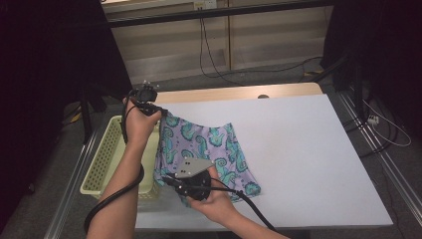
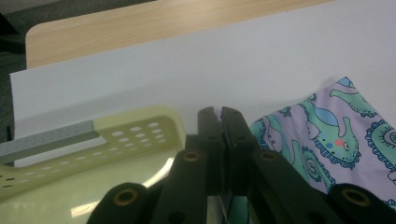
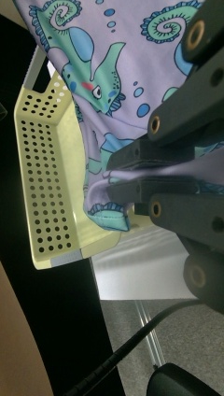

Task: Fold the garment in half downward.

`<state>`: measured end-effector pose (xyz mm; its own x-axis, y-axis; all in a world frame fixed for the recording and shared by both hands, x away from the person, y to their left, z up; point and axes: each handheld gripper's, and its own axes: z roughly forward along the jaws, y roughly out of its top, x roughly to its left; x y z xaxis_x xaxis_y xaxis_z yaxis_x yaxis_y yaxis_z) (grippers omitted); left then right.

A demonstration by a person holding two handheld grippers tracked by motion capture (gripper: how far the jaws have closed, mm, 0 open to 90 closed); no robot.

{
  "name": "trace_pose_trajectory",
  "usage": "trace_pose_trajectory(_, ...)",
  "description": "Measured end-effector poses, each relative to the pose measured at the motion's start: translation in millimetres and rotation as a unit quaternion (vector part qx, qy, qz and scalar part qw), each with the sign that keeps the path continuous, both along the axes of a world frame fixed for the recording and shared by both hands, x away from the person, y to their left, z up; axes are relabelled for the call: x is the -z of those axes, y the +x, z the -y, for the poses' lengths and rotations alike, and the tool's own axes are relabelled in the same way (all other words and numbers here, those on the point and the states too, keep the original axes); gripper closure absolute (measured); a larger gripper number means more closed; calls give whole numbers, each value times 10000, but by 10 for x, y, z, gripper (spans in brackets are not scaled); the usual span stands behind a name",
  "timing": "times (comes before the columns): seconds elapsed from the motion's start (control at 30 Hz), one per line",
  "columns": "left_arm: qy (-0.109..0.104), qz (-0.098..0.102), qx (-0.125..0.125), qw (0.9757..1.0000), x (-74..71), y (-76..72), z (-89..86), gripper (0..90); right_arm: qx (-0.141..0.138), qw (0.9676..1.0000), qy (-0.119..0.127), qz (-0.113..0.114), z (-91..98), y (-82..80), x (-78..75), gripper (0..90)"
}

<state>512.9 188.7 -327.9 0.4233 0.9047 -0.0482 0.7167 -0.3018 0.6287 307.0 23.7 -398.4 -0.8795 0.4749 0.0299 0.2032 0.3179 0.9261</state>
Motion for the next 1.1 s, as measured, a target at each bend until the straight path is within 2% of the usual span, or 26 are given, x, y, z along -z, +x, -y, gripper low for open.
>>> trace_pose_trajectory(0.8, -25, 22, -11, 10000, 0, 4, 16, 877, 42, 10000, 21, 2, 24, 16, -14, 854)
trace_pose_trajectory(1.1, -33, 54, -59, 10000, -60, -10, -55, 878, -9, 10000, 51, 5, -46, 33, -35, 854)
